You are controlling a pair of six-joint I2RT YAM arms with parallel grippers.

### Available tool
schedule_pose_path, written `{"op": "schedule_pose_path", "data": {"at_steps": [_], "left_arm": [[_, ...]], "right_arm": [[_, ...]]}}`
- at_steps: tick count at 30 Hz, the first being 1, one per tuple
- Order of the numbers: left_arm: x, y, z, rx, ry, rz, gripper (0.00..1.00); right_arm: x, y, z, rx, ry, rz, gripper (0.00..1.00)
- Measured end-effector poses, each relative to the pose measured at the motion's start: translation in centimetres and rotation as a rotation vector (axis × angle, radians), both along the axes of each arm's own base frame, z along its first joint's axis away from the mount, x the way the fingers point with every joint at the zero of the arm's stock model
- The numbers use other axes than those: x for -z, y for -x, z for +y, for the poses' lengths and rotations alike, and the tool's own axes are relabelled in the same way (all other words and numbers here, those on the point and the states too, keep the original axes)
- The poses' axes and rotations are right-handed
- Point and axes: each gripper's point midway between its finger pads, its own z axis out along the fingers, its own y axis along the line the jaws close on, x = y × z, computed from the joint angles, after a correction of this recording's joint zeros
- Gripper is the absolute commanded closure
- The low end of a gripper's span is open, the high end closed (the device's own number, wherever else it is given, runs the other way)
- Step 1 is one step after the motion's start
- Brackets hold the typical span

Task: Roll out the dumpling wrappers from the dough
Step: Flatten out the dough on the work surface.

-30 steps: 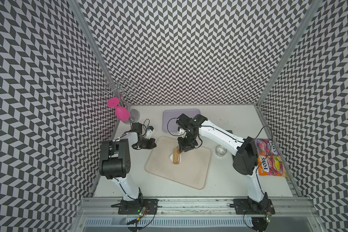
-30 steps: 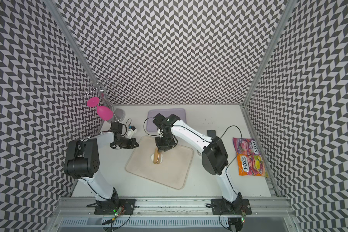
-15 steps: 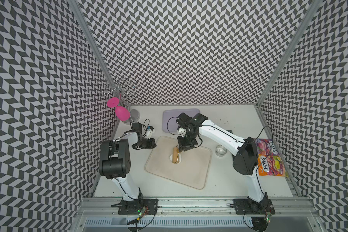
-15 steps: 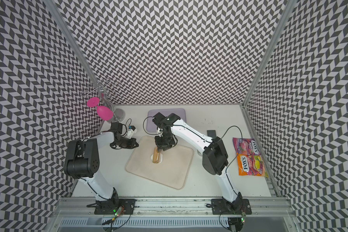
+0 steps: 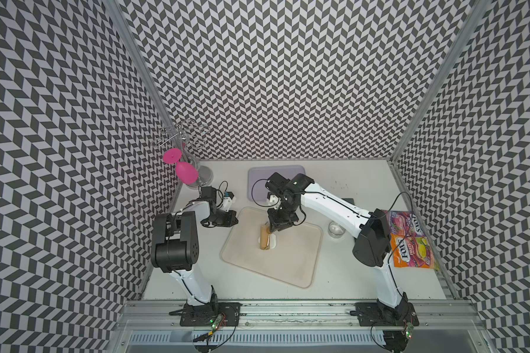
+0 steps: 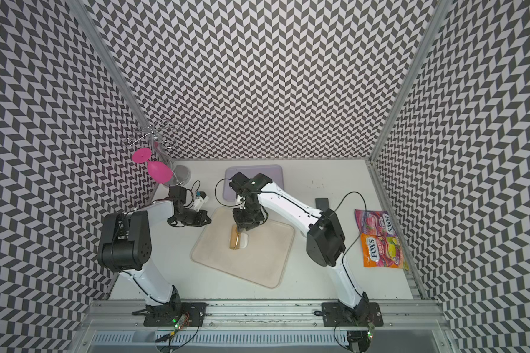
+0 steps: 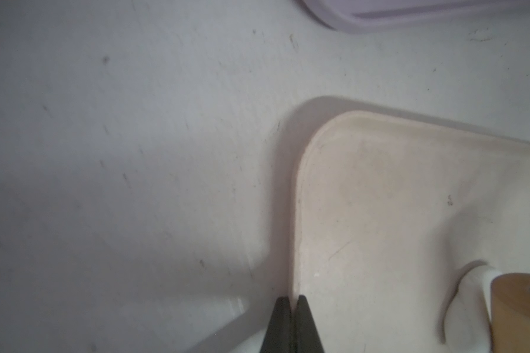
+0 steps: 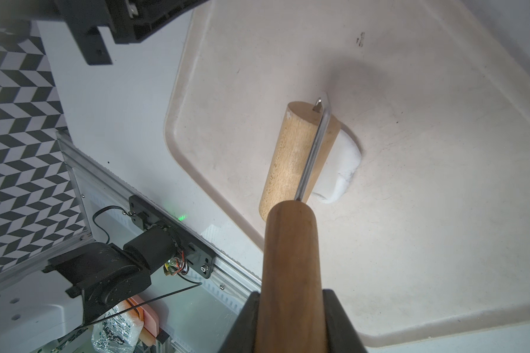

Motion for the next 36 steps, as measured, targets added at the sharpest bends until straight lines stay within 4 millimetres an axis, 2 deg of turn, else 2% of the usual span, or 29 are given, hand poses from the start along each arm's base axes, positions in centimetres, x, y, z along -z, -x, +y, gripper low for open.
{"op": "schedule_pose_path", "data": {"at_steps": [36], "left_arm": [[0.0, 0.0, 0.0, 0.0, 0.0, 0.0, 1.0]], "right_arm": [[1.3, -0.2, 0.2, -0.002, 0.005, 0.026, 1.0]]}}
